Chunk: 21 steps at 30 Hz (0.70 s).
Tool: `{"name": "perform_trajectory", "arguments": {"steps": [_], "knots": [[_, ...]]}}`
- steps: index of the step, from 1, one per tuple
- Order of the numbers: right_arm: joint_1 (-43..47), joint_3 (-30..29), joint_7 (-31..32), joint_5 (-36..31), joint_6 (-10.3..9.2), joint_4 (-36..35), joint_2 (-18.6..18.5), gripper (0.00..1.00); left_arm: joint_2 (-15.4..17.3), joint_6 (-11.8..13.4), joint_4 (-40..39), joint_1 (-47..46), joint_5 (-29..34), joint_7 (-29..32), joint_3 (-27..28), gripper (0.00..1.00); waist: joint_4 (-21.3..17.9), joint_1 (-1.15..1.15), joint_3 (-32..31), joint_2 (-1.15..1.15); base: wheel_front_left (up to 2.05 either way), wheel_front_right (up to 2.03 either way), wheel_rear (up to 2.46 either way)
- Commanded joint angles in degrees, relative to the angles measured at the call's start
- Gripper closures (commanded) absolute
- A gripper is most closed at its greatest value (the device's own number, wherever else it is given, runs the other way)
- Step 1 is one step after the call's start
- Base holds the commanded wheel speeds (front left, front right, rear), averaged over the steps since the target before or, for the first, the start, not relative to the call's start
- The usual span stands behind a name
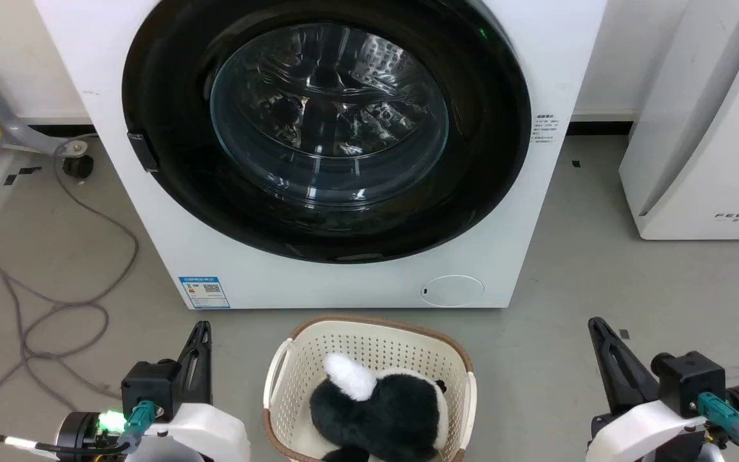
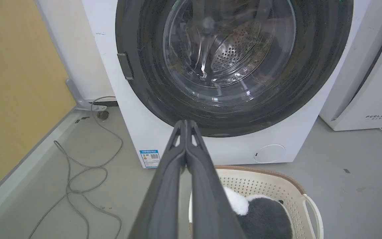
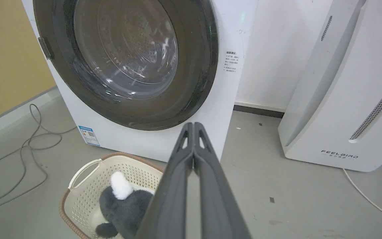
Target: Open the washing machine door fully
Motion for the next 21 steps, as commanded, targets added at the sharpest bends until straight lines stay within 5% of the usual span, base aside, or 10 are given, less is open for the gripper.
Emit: {"name": "perform_trajectory", "arguments": {"steps": [1,17,18,21], "knots": [[-0.8,0.0,0.0,-0.4,0.05,0.1,0.0,1.0,0.0,-0.2,-0.3,-0.9,0.2,0.0,-0.1,1.0,0.0,0.0,0.0,0.0,0.0,0.0,0.0],[-0.8,0.0,0.0,-0.4,0.05,0.1,0.0,1.0,0.0,-0.2,-0.3,-0.9,0.2,0.0,-0.1,1.0,0.0,0.0,0.0,0.0,0.0,0.0,0.0],[0.0,0.0,0.0,0.0,0.0,0.0,0.0,0.0,0.0,0.0,0.0,0.0,0.0,0.0,0.0,0.0,0.0,0.0,0.0,0.0,0.0,0.0,0.0],[0.0,0.0,0.0,0.0,0.0,0.0,0.0,0.0,0.0,0.1,0.1,0.0,0.0,0.0,0.1,0.0,0.0,0.0,0.0,0.0,0.0,0.0,0.0]]}}
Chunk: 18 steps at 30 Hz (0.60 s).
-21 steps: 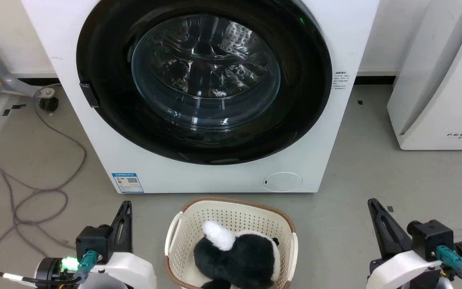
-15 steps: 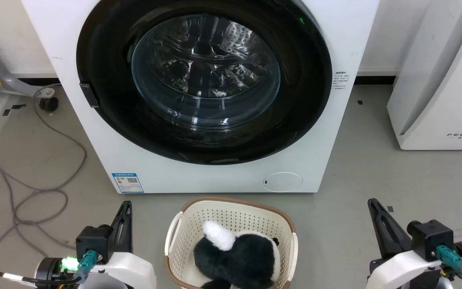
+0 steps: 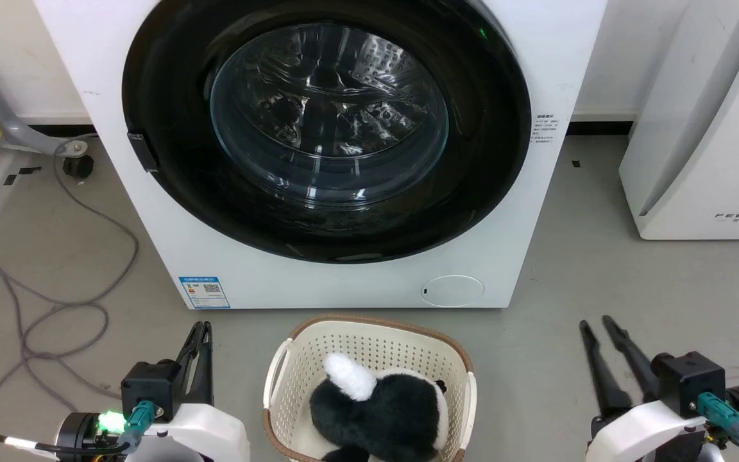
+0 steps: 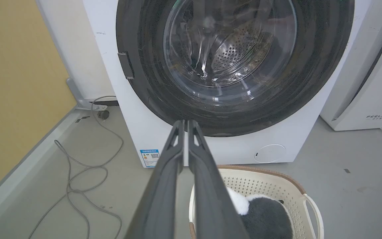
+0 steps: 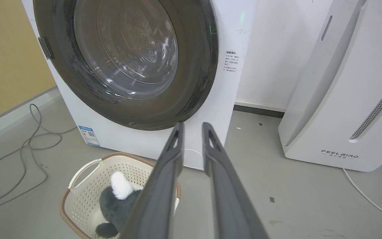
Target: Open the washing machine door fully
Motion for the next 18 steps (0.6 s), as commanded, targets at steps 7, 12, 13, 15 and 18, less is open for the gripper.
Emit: {"name": "perform_trajectory", "arguments": {"steps": [7,12,13,15,18], "knots": [[0.1,-0.5,-0.8,1.5,0.0,-0.3,0.0,0.0,0.0,0.4,0.1,-0.1,-0.3,-0.8,-0.3,0.0,0.0,0.0,0.1,0.0,0.0,0.0,0.0],[0.2,-0.9,-1.4,3.2,0.0,-0.7,0.0,0.0,0.0,0.7,0.0,-0.2,-0.4,-1.4,-0.5,0.0,0.0,0.0,0.1,0.0,0.0,0.0,0.0],[0.2,-1.0,-1.5,3.5,0.0,-0.8,0.0,0.0,0.0,0.8,0.0,-0.2,-0.4,-1.5,-0.5,0.0,0.0,0.0,0.1,0.0,0.0,0.0,0.0],[0.2,-1.1,-1.8,4.1,0.01,-0.9,0.0,0.0,0.0,0.9,0.0,-0.2,-0.5,-1.8,-0.6,0.0,0.0,0.0,0.1,0.0,0.0,0.0,0.0],[0.2,-1.3,-2.1,5.0,0.01,-1.2,0.0,0.0,0.0,1.0,-0.1,-0.2,-0.5,-2.1,-0.7,0.0,0.0,0.0,0.1,0.0,0.0,0.0,0.0]]}}
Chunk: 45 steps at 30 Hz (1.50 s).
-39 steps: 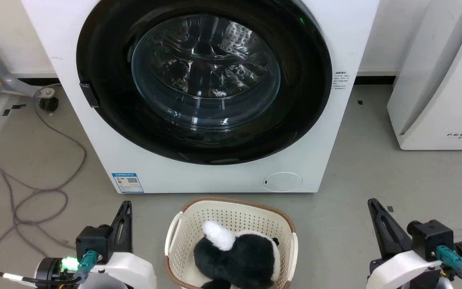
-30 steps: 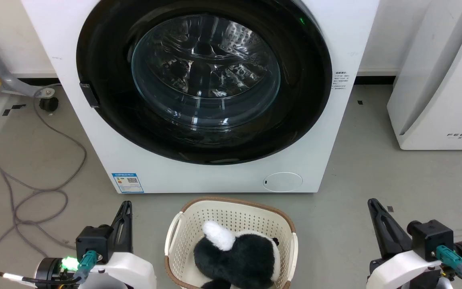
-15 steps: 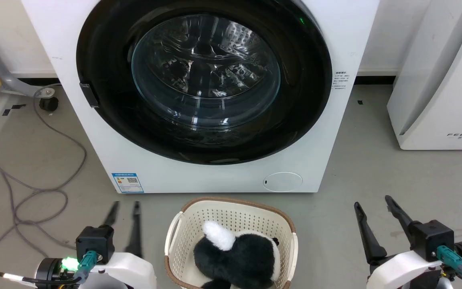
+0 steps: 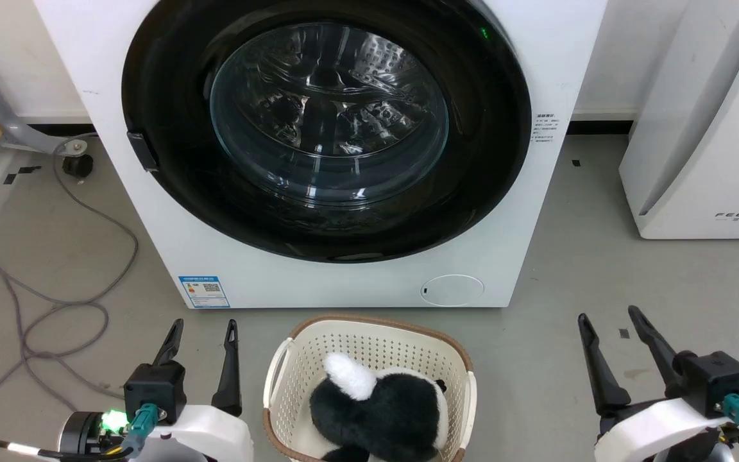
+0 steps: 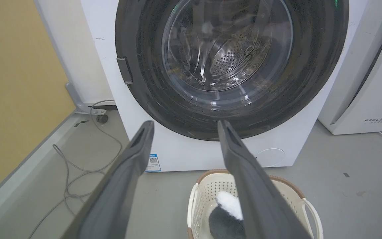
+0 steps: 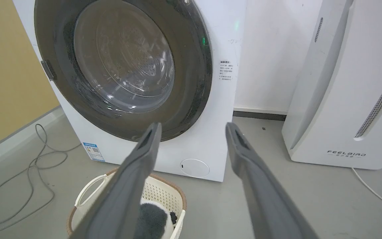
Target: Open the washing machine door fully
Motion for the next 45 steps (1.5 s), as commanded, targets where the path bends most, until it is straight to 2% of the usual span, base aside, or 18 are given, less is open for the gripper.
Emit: {"name": "perform_trajectory", "arguments": {"steps": [1,7,8,9,17,25,31,37,45], "knots": [[0.2,-0.3,-0.7,1.2,0.01,-0.6,0.0,0.0,0.0,0.5,-0.1,-0.2,-0.5,-0.6,-0.1,0.0,0.0,0.0,0.0,0.0,0.0,0.0,0.0],[0.2,-0.2,-1.3,3.1,0.01,-1.2,0.0,0.0,0.0,0.8,-0.2,-0.3,-0.6,-1.2,-0.3,0.0,0.1,0.0,0.0,0.0,0.0,0.0,0.0],[0.2,-0.2,-1.4,3.7,0.01,-1.3,0.0,0.58,0.0,0.9,-0.2,-0.3,-0.7,-1.4,-0.3,0.0,0.1,0.0,0.0,0.0,0.0,0.0,0.0],[0.3,-0.1,-1.6,4.6,0.01,-1.4,0.0,1.0,0.0,0.9,-0.2,-0.3,-0.7,-1.5,-0.3,0.0,0.1,0.0,0.0,0.0,0.0,0.0,0.0],[0.3,-0.4,-2.5,15.8,0.01,-1.3,0.0,1.0,0.0,1.3,-0.3,-0.3,-0.9,-2.4,-0.5,0.0,0.1,0.0,0.1,0.0,0.0,0.0,0.0],[-0.2,-0.3,-3.4,33.2,0.02,-0.8,0.0,1.0,0.0,1.5,-0.4,-0.5,-1.0,-3.4,-0.6,0.0,0.2,0.0,0.6,0.0,0.0,0.0,0.0],[-1.4,-2.6,-1.9,44.9,0.02,-0.2,0.0,1.0,0.0,1.6,-0.5,-1.0,-1.1,-4.1,-0.5,0.0,0.3,0.0,1.3,0.0,0.0,0.0,0.0],[-4.2,-5.4,0.0,52.6,0.02,2.6,0.0,1.0,0.0,1.6,-0.7,-1.7,-1.1,-4.8,-0.5,0.0,0.8,0.0,2.4,0.0,0.0,0.0,0.0],[-10.3,-8.3,1.7,58.4,0.02,7.1,-0.8,1.0,0.0,1.7,-1.0,-3.5,-1.1,-5.8,-0.7,0.0,1.7,0.0,5.2,0.0,0.0,0.0,0.0]]}}
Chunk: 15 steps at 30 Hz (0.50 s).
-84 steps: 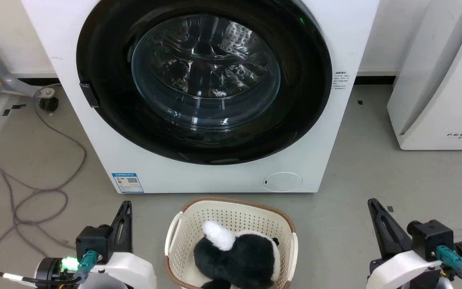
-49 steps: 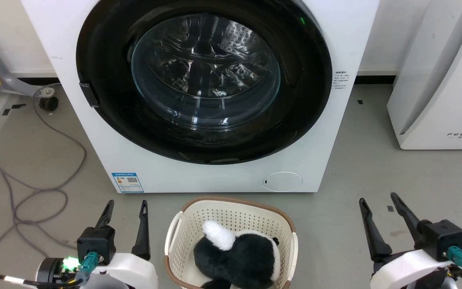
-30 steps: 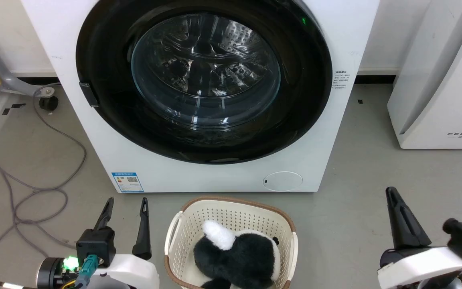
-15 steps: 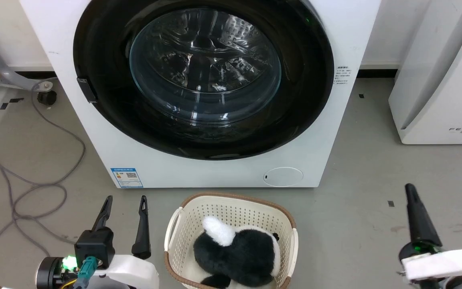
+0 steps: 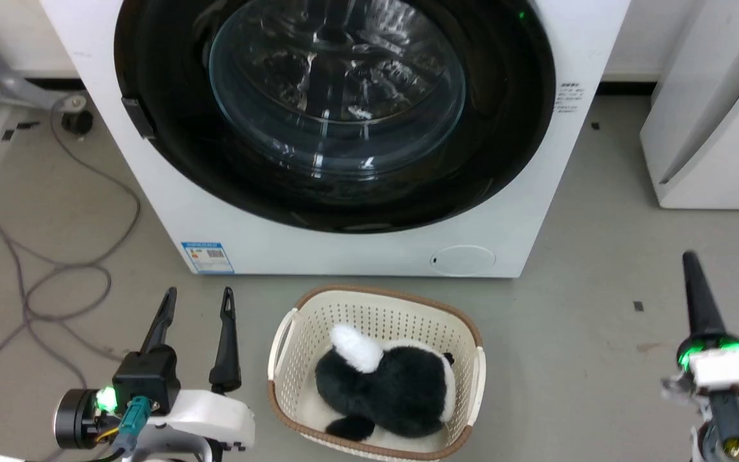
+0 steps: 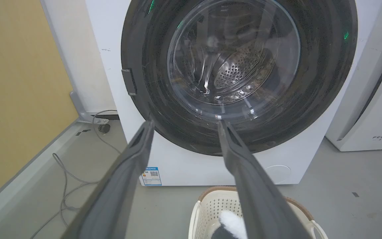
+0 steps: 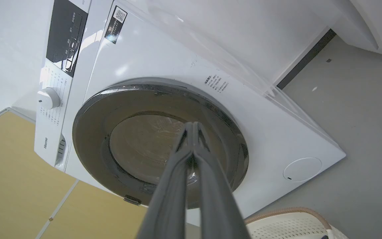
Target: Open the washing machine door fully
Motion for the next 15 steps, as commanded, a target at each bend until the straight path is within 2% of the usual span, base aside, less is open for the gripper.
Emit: {"name": "perform_trajectory", "arguments": {"steps": [1,15], "knots": [[-2.7,-0.7,0.3,2.8,0.03,1.2,-0.7,1.0,0.0,0.2,-0.4,-1.4,-0.2,-0.7,-0.1,0.0,0.4,0.0,1.1,0.0,0.0,0.0,0.0],[-18.7,-2.2,0.5,10.5,0.04,12.2,-5.3,1.0,0.0,0.6,-1.2,-5.2,-1.1,-2.3,-0.5,0.0,2.2,0.0,7.8,0.0,0.0,0.0,0.0]]}}
